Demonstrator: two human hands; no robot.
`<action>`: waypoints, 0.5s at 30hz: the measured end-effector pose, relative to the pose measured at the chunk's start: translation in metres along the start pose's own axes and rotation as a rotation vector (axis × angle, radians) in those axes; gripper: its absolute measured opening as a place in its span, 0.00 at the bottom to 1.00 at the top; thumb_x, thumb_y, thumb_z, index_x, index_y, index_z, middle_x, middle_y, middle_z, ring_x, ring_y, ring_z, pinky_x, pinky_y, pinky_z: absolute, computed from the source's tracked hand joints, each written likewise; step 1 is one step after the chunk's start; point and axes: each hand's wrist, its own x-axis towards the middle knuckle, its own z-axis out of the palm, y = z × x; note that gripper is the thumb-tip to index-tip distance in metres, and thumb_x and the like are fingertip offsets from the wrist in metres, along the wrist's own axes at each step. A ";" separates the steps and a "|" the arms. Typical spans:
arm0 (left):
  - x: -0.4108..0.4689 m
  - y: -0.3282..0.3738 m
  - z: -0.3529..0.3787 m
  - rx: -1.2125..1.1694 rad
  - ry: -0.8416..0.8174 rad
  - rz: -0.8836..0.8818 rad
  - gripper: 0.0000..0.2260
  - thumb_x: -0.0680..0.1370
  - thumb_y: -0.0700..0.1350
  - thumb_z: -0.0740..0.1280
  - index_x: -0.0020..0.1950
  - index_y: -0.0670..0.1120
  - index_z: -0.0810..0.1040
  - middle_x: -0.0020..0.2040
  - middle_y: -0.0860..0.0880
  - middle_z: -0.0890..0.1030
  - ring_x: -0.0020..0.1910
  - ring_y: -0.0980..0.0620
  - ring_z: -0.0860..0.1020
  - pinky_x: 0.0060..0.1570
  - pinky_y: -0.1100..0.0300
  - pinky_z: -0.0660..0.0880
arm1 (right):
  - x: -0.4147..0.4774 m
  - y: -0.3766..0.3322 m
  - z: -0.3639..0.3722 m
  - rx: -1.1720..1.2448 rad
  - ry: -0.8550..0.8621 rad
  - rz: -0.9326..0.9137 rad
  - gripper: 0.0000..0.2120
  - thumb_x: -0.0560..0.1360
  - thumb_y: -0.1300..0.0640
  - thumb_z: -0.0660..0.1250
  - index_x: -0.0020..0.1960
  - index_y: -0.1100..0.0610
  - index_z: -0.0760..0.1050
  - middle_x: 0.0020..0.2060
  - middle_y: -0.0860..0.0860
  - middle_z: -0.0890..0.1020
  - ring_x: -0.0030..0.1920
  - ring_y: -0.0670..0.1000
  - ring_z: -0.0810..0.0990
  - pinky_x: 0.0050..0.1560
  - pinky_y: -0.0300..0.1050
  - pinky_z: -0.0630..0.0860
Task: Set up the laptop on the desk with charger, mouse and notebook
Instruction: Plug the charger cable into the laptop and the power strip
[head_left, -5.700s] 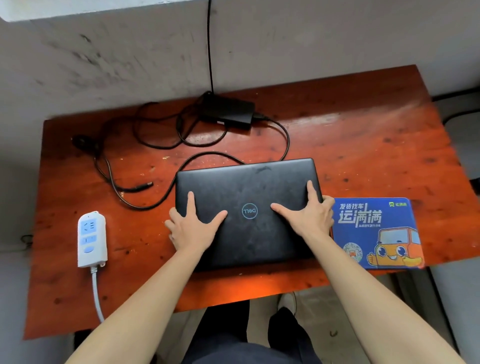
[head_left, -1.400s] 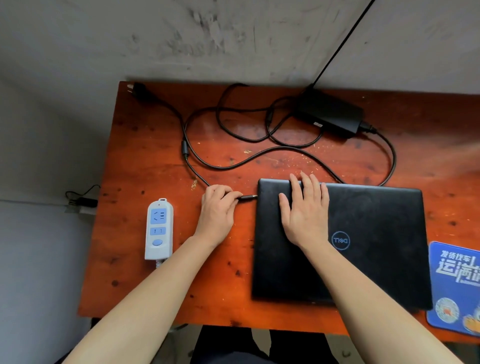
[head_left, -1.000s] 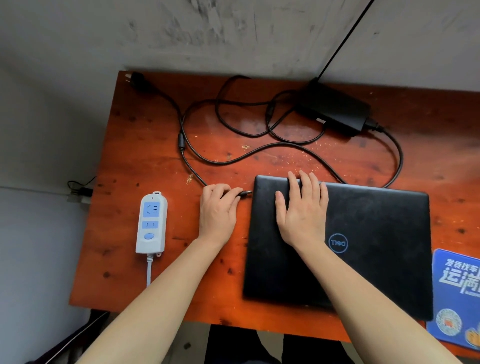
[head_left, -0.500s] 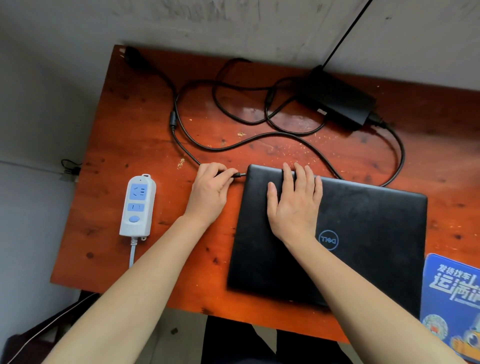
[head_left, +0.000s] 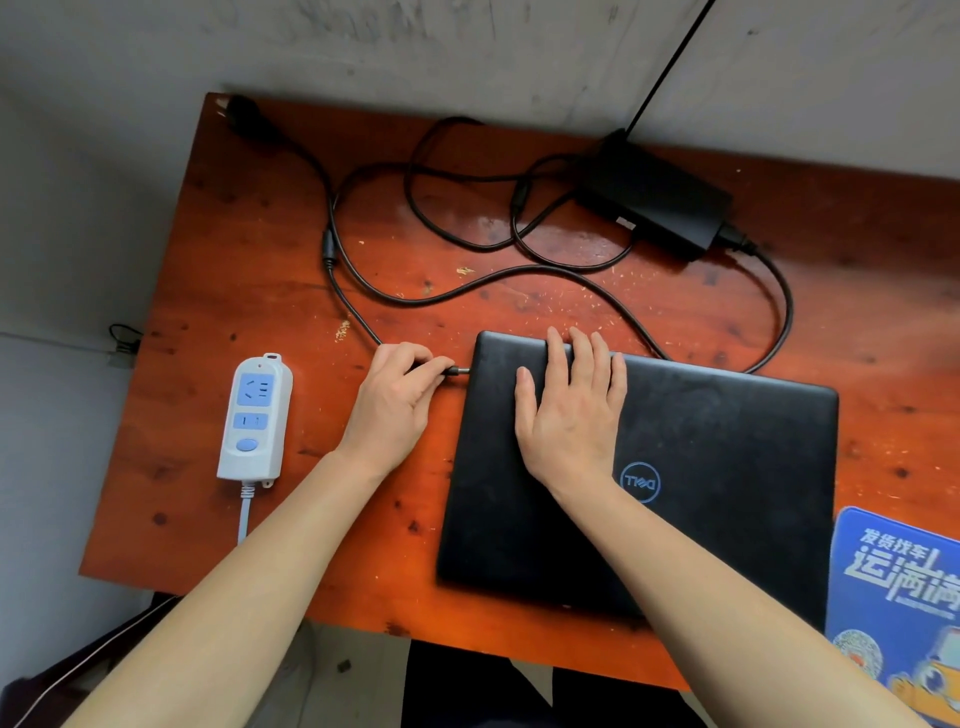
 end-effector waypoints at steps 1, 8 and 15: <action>0.002 0.001 0.000 0.004 -0.001 -0.006 0.10 0.79 0.37 0.68 0.59 0.40 0.82 0.50 0.45 0.78 0.53 0.48 0.73 0.50 0.55 0.76 | 0.000 0.000 0.000 -0.002 -0.002 -0.001 0.27 0.83 0.43 0.52 0.76 0.56 0.64 0.74 0.57 0.68 0.77 0.58 0.61 0.79 0.59 0.53; 0.013 -0.001 -0.003 0.029 -0.020 0.035 0.11 0.80 0.38 0.67 0.61 0.40 0.82 0.50 0.45 0.78 0.53 0.47 0.73 0.50 0.55 0.76 | 0.000 -0.001 -0.001 -0.003 0.005 -0.003 0.27 0.83 0.43 0.52 0.76 0.56 0.64 0.73 0.57 0.69 0.77 0.58 0.61 0.78 0.59 0.53; 0.007 -0.012 0.007 0.033 0.016 0.093 0.11 0.80 0.36 0.67 0.62 0.39 0.81 0.50 0.43 0.78 0.54 0.46 0.74 0.53 0.57 0.75 | 0.001 -0.001 -0.002 0.001 0.013 -0.007 0.27 0.83 0.43 0.53 0.77 0.56 0.64 0.74 0.56 0.68 0.77 0.58 0.61 0.79 0.59 0.53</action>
